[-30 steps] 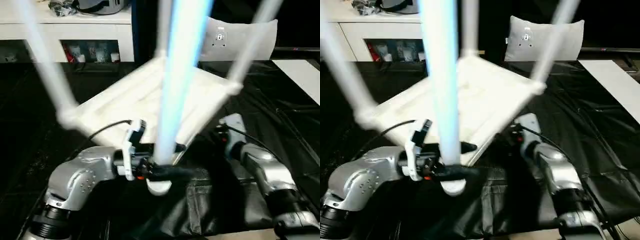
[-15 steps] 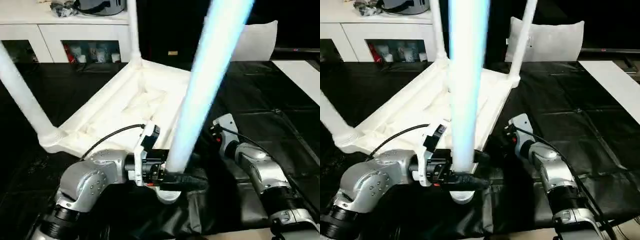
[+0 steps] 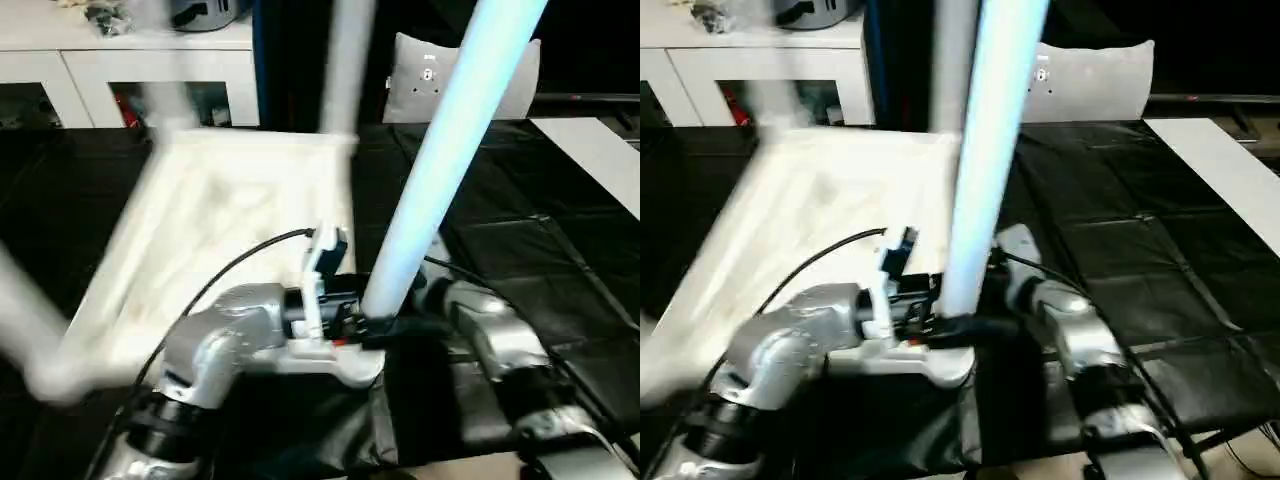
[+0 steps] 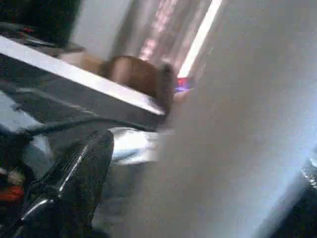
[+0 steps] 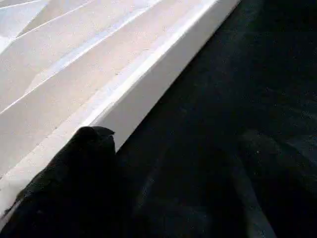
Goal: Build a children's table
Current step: Rotate table base
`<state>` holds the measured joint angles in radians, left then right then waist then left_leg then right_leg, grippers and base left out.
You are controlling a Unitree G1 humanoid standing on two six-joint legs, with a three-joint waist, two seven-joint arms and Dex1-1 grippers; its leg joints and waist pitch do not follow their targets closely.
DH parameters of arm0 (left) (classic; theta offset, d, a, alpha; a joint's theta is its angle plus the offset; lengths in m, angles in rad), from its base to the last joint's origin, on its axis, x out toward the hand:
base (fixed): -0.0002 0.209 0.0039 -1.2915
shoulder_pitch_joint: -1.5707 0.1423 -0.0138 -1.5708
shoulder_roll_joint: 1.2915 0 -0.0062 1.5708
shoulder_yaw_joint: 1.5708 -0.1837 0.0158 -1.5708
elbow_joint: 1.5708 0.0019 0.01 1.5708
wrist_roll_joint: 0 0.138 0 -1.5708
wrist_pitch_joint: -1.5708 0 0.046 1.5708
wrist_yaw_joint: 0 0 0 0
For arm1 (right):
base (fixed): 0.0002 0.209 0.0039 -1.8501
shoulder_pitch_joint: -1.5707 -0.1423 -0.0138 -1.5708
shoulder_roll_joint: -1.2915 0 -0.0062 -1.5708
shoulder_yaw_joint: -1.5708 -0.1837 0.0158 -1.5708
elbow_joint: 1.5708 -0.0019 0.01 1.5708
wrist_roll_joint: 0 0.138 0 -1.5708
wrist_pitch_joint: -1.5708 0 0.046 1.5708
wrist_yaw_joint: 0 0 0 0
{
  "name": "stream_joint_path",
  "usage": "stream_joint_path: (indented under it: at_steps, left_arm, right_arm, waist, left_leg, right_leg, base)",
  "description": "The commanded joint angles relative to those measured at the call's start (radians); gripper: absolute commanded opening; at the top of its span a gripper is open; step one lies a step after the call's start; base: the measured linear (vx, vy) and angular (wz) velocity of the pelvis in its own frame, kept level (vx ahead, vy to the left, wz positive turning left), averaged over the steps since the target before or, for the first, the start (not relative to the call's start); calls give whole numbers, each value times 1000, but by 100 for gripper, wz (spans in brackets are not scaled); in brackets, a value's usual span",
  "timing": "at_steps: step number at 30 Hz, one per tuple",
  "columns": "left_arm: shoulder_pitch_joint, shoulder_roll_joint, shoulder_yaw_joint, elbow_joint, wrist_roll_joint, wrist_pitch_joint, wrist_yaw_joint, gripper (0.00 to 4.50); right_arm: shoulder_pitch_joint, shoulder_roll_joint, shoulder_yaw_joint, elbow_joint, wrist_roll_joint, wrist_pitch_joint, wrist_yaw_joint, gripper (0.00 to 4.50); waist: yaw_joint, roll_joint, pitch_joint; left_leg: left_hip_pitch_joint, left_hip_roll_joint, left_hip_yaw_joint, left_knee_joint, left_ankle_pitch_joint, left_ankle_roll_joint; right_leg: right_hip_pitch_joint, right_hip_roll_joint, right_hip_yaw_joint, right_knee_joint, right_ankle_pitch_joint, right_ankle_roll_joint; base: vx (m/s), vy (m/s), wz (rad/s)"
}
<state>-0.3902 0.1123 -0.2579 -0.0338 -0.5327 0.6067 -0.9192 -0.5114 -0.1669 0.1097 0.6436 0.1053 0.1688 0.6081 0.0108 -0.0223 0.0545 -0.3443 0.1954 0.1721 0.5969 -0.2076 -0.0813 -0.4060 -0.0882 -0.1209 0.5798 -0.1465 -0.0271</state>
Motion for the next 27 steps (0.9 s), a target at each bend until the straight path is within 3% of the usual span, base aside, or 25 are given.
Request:
stream_joint_path:
  at_steps: [1,4,6,9,12,16,19,22,26,27]
  left_arm:
    - [-26,-18,-21,22,53,-43,53,447]
    - [-36,16,1,70,145,-116,128,447]
    - [-23,63,14,68,179,-133,139,447]
    - [3,103,26,38,190,-130,134,447]
    - [40,150,44,9,209,-120,149,447]
    - [60,196,42,13,268,-126,198,447]
    - [89,244,16,-42,304,-84,220,447]
    - [136,291,-23,-153,306,23,215,430]
    - [160,312,-49,-202,322,77,228,407]
    - [169,311,-54,-215,330,92,244,376]
  right_arm:
    - [-22,13,16,13,-5,-18,-12,450]
    - [-20,-26,-73,61,-12,0,-123,450]
    - [-2,-63,-124,82,-6,0,-184,450]
    - [31,-88,-152,75,6,0,-197,450]
    - [83,-116,-173,17,24,-5,-173,450]
    - [128,-131,-184,-88,61,-8,-109,450]
    - [174,-155,-173,-219,104,11,-25,450]
    - [241,-206,-136,-372,130,43,67,450]
    - [278,-237,-121,-446,136,63,105,450]
    - [300,-256,-114,-488,139,84,126,450]
  waist:
    - [12,-8,-68]
    - [19,-2,-69]
    - [30,-4,-70]
    - [36,1,-71]
    - [34,-1,-71]
    - [32,-2,-66]
    - [30,1,-62]
    - [39,4,-61]
    - [50,4,-59]
    - [53,3,-59]
  left_leg:
    - [-10,31,-5,-64,-139,64]
    - [-7,32,-6,-64,-129,58]
    - [-4,32,-4,-65,-125,47]
    - [-6,28,-3,-64,-132,39]
    - [-8,28,-3,-64,-144,47]
    - [-8,29,-4,-66,-179,58]
    - [-4,26,-7,-67,-220,54]
    - [-3,33,-10,-71,-218,56]
    - [-1,32,-8,-71,-221,58]
    - [-2,30,-9,-71,-224,56]
  right_leg:
    - [62,-57,55,-69,-359,-143]
    - [62,-57,55,-66,-342,-145]
    - [62,-58,57,-62,-330,-143]
    - [65,-56,55,-60,-323,-133]
    - [65,-57,54,-63,-334,-135]
    - [62,-55,51,-72,-389,-116]
    - [56,-52,46,-83,-477,-72]
    - [53,-54,50,-79,-469,-75]
    - [50,-54,50,-82,-464,-90]
    - [51,-54,49,-84,-478,-84]
  base:
    - [0,0,0]
    - [0,0,0]
    - [0,0,0]
    - [0,0,0]
    - [0,0,0]
    - [0,0,0]
    - [0,0,0]
    - [0,0,0]
    - [0,0,0]
    - [0,0,0]
